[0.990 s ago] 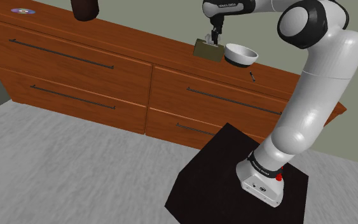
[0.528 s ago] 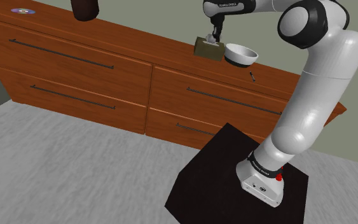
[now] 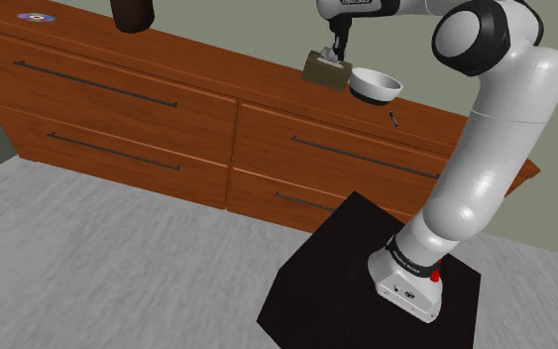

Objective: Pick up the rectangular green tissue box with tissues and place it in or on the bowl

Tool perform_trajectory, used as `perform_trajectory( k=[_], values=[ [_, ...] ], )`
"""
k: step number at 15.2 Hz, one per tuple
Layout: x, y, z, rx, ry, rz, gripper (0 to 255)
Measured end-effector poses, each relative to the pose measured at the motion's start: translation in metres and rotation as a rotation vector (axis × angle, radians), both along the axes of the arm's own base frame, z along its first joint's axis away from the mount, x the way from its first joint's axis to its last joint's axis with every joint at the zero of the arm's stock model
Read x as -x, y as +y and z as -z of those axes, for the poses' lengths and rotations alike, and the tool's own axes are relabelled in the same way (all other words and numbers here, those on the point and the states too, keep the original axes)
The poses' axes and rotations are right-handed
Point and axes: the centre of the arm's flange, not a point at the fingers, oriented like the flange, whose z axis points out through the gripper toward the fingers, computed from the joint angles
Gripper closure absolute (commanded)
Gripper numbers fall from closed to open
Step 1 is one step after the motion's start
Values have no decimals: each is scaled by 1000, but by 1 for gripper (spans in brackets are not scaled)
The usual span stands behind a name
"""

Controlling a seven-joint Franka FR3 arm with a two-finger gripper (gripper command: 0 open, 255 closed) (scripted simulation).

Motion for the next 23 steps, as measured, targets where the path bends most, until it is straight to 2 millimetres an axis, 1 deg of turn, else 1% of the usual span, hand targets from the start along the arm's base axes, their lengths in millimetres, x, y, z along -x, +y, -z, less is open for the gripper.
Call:
perform_trajectory(
  k=[19, 23],
  values=[
    [-1, 1, -99, 0, 0, 1, 255],
    [-1, 0, -122, 0, 0, 0, 255]
  ],
)
